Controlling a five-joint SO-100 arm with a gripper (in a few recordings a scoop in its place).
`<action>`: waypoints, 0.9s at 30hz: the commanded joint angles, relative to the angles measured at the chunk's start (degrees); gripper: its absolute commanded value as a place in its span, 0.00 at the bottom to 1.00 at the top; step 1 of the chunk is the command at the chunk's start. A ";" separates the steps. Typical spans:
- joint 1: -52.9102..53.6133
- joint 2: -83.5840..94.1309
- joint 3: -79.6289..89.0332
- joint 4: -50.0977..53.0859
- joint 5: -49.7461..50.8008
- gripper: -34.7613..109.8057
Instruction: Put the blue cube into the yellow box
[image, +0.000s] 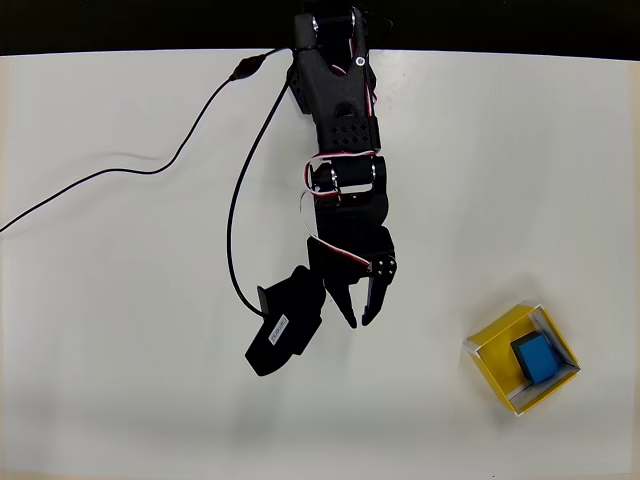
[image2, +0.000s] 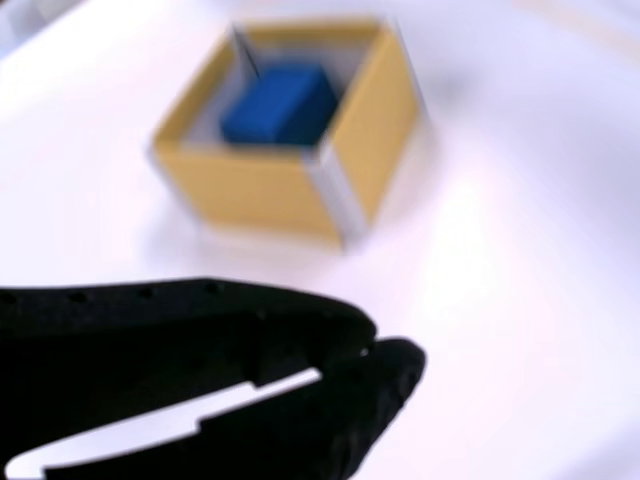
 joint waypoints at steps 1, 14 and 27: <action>2.99 15.29 10.20 0.18 -3.08 0.24; 8.53 49.57 42.98 12.66 -7.73 0.24; 12.22 60.56 50.36 34.45 -8.26 0.24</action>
